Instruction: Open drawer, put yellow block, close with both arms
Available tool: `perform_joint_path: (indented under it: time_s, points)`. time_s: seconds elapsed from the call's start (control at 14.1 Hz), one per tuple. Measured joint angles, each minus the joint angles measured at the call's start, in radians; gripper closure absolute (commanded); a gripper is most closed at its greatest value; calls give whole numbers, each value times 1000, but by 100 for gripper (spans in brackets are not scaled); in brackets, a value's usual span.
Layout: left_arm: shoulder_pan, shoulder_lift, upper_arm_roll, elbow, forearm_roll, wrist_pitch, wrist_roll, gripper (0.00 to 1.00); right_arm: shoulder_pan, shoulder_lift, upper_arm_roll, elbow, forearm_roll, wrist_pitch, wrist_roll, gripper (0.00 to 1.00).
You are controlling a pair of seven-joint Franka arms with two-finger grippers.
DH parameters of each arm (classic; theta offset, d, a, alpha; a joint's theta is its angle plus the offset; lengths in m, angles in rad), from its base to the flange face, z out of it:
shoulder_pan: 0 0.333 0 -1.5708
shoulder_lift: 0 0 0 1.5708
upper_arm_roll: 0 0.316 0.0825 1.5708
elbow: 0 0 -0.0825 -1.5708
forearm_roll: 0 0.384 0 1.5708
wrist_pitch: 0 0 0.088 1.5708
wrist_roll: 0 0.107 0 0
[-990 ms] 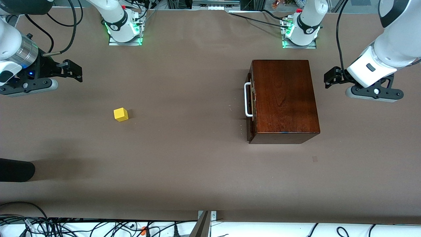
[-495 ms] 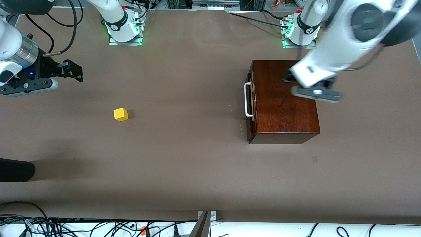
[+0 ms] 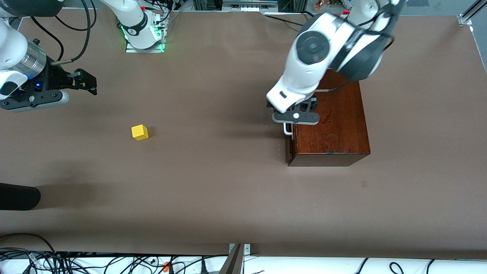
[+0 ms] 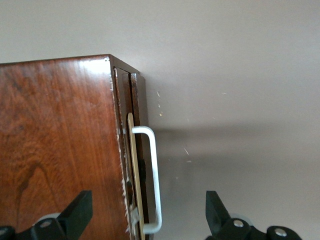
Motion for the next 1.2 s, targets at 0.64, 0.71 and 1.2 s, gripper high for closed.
perform_joint_path:
  time_s: [0.64,0.71,1.2]
  points:
    - [-100,56,0,-97,118,23,-46,0,15,0,0,0,0,1,0,0]
    - [-103,58,0,-116,121,46,-49,0,15,0,0,0,0,1,0,0]
    - [-112,87,1,-190,142,179,-104,0,20,0,1,0,0,2,0,0]
